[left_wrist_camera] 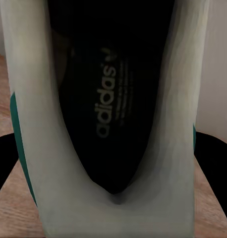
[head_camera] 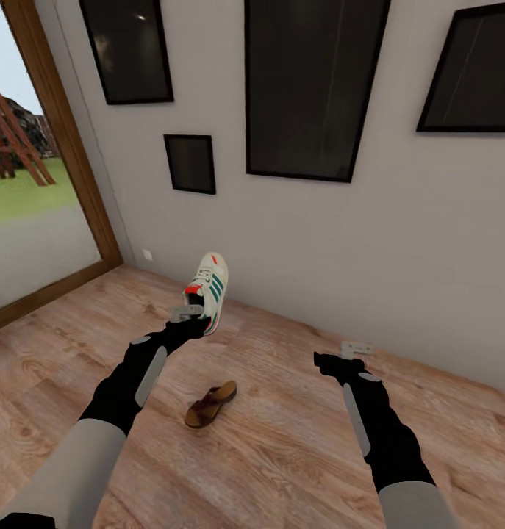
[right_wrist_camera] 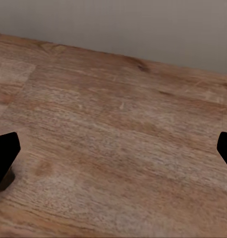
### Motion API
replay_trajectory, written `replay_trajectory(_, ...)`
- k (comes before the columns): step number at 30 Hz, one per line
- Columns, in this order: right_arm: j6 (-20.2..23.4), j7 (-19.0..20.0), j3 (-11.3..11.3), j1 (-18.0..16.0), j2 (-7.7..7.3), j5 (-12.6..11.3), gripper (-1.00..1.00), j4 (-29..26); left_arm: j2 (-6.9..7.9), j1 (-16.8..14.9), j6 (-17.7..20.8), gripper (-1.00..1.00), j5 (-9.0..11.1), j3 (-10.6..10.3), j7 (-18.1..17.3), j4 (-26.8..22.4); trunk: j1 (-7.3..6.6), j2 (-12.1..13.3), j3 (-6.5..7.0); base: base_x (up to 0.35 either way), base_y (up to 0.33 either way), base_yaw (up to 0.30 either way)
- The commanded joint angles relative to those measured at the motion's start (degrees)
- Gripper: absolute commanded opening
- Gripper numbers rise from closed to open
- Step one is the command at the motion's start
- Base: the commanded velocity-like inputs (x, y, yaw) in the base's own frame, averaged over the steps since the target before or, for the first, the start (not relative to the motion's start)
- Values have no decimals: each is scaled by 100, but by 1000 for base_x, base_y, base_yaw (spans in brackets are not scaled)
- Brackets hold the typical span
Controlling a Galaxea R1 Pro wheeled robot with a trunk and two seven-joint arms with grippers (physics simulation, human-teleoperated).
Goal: Pick up the two gym shoes and the two sandals from the corridor floor and place them onto the hallstand (shoe rack) in the corridor, making sure they are on the rack and not on the floor. Arrange them so the two gym shoes are next to each other and the two sandals are next to each other.
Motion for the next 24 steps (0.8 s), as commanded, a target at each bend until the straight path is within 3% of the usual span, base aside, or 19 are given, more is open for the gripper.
replay_trajectory(1, 31, -11, -8, -1, 3, 0, 100, -10, 1, -4, 30, -100, 29, -5, 6, -4, -1, -2, -5, 0, 0, 297)
replay_trajectory(16, 26, -11, -7, -1, 3, 0, 100, -10, -68, -4, 20, -100, 31, -7, 6, 4, 65, -123, -59, 3, -5, 297)
replay_trajectory(24, 20, -11, -7, -1, 3, 0, 100, -10, -90, -4, 15, -100, 34, -7, 6, 9, 65, -123, -59, 54, -231, 297)
